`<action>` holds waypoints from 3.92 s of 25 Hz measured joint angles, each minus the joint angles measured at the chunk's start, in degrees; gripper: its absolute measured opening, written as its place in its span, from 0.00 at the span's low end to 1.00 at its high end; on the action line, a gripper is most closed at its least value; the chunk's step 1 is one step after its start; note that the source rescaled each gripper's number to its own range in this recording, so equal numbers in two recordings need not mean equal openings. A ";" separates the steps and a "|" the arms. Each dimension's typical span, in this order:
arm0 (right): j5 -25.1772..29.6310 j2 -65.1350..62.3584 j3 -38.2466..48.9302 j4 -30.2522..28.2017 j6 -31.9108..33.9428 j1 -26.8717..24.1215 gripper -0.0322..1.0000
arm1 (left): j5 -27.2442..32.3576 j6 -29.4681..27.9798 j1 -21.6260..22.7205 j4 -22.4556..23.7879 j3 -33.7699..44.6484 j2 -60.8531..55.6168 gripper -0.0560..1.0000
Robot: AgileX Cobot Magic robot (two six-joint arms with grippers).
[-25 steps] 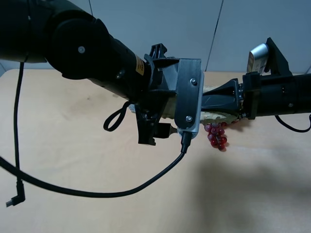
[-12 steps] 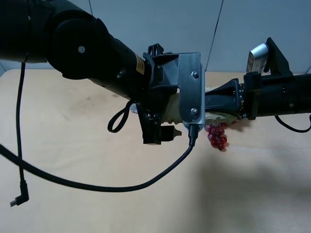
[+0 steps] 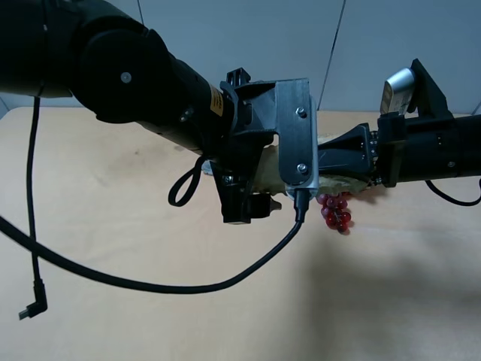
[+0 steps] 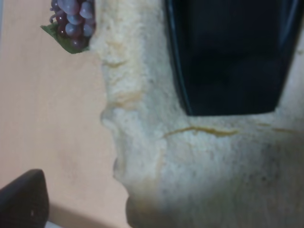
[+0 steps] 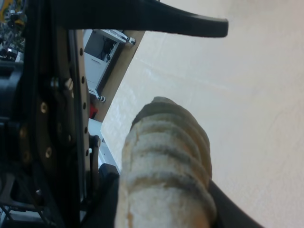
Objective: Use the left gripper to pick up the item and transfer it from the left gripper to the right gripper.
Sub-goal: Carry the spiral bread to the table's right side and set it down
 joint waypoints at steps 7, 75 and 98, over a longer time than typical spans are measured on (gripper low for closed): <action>0.23 0.00 0.00 0.00 0.00 0.00 0.13 | 0.12 -0.33 0.00 0.00 -0.05 -2.21 0.99; -9.18 0.00 0.00 -2.13 5.84 0.00 0.09 | 49.38 -46.91 0.00 -0.82 32.59 -87.40 0.91; -12.45 0.00 0.00 -2.07 7.30 0.00 0.06 | 49.38 -46.91 52.02 -1.00 32.59 -88.91 0.91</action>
